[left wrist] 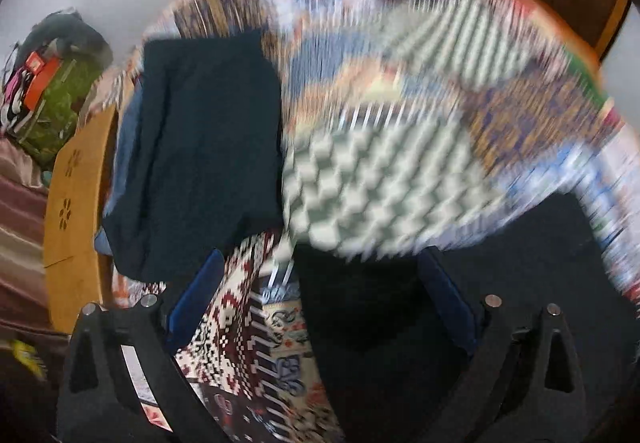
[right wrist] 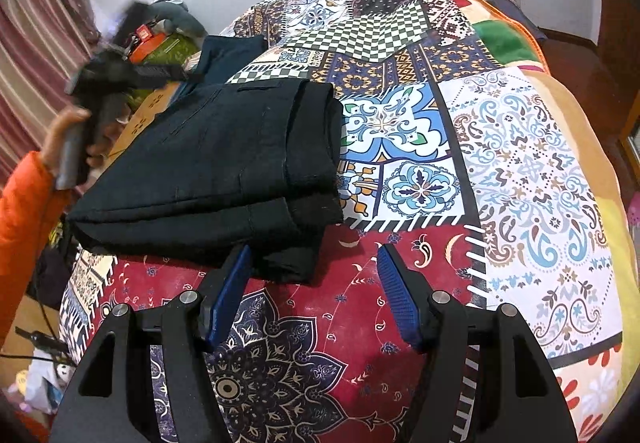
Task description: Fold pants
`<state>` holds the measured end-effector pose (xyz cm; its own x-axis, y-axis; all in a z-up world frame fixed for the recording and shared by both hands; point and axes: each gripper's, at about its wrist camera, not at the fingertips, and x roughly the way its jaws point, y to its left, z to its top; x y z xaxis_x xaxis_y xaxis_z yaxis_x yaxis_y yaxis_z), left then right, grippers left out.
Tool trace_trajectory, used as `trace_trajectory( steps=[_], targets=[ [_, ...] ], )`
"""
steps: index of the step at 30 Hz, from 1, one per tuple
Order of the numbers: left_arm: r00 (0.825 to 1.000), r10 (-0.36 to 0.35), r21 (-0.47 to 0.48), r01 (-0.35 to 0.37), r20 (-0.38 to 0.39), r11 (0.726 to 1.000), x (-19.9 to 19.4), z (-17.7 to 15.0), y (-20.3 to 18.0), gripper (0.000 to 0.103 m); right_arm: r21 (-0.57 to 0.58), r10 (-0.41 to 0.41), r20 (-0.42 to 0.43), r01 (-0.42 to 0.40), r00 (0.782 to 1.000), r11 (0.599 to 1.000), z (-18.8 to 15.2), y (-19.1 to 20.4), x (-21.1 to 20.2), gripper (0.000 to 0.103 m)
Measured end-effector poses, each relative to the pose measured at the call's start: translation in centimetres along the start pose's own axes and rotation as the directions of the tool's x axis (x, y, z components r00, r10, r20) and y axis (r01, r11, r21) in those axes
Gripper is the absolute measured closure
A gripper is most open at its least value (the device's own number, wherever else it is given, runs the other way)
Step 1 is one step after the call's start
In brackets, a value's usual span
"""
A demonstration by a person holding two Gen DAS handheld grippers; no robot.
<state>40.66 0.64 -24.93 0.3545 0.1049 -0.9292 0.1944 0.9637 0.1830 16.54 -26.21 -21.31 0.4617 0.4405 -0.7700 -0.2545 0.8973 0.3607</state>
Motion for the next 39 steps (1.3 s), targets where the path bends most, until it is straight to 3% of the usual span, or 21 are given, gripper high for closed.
trace_trajectory(
  steps=[3,6,10,14,20,24,29,32,37,39],
  targets=[
    [0.998,-0.069,-0.022,0.068,-0.005,0.997,0.8,-1.8,1.5,0.003,-0.003,-0.008,0.005,0.008,1.000,1.000,0.2,0.2,-0.3,0.042],
    [0.998,-0.063,-0.049,0.062,-0.005,0.997,0.0,-4.0,3.0,0.000,-0.010,-0.018,0.015,0.018,1.000,1.000,0.3,0.5,-0.8,0.042],
    [0.998,-0.060,-0.067,0.061,0.015,0.996,-2.5,-8.7,4.8,0.000,-0.024,-0.021,0.038,0.022,0.999,0.999,0.5,0.9,-1.5,0.042],
    [0.993,-0.118,-0.135,0.120,0.016,0.984,-5.1,-13.6,6.6,0.000,-0.040,-0.011,0.062,0.013,0.998,0.999,0.8,1.7,-2.0,0.042],
    [0.981,-0.181,-0.206,0.191,0.068,0.960,-8.3,-18.9,6.1,0.000,-0.073,0.019,0.098,-0.012,0.995,0.997,1.3,3.8,-2.4,0.042],
    [0.981,-0.161,-0.230,0.182,0.109,0.956,-10.3,-20.0,5.6,0.002,-0.106,0.038,0.105,-0.027,0.994,0.994,1.3,5.3,-2.2,0.042],
    [0.955,-0.202,-0.248,0.254,0.217,0.935,-13.5,-20.9,5.5,0.004,-0.145,0.046,0.091,-0.033,0.995,0.989,0.9,7.0,-1.0,0.042],
    [0.969,-0.113,-0.190,0.156,0.218,0.969,-13.4,-21.5,4.4,0.004,-0.151,0.064,0.062,-0.054,0.996,0.987,0.6,7.5,-0.2,0.042],
    [0.966,-0.126,-0.221,0.176,0.225,0.959,-12.5,-22.7,5.4,0.004,-0.167,0.073,0.035,-0.066,0.997,0.984,-0.1,7.3,0.7,0.051],
    [0.967,-0.085,-0.227,0.141,0.241,0.964,-13.1,-23.0,5.7,0.004,-0.169,0.076,0.038,-0.068,0.996,0.983,-0.3,7.0,0.5,0.051]
  ],
)
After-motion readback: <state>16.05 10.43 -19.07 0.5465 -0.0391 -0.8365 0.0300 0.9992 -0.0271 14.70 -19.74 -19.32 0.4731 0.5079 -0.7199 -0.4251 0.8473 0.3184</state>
